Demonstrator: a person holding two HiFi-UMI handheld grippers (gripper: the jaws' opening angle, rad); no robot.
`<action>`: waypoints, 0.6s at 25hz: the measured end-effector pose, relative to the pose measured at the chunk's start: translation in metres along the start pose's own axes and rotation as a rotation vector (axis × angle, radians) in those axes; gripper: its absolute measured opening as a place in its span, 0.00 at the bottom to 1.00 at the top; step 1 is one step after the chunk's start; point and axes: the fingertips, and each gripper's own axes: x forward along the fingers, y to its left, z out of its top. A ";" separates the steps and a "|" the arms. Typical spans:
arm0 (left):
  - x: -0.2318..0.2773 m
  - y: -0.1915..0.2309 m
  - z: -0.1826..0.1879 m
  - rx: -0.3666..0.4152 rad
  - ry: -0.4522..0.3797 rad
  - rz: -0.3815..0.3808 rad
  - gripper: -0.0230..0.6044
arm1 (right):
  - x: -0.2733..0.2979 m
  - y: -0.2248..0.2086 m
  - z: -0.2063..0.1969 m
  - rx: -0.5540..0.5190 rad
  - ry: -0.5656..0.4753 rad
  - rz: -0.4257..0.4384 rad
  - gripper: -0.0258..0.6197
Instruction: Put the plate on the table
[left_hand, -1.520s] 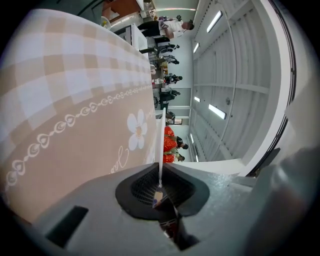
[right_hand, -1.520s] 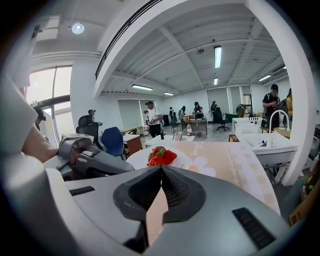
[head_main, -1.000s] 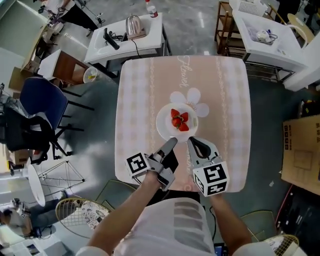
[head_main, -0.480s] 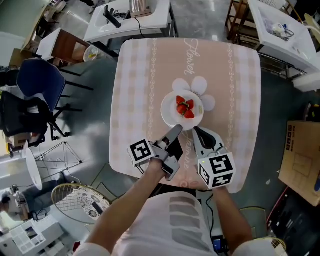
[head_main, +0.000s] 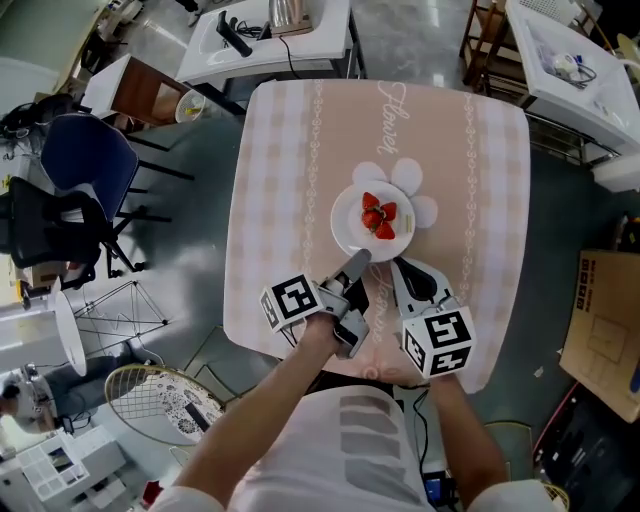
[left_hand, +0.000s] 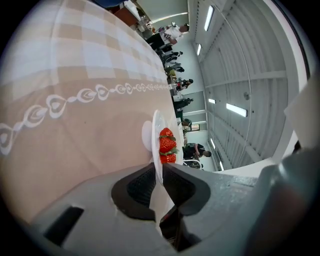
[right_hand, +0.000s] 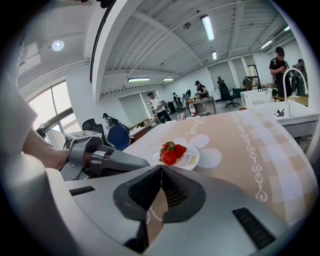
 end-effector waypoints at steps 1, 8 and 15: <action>0.000 -0.001 0.000 0.025 0.008 0.011 0.10 | 0.000 0.000 -0.001 -0.002 0.004 -0.001 0.05; -0.003 0.002 -0.005 0.170 0.073 0.123 0.29 | 0.001 0.007 -0.005 0.001 0.020 0.010 0.05; -0.007 0.010 -0.009 0.343 0.151 0.270 0.44 | 0.000 0.009 -0.010 0.015 0.029 0.021 0.05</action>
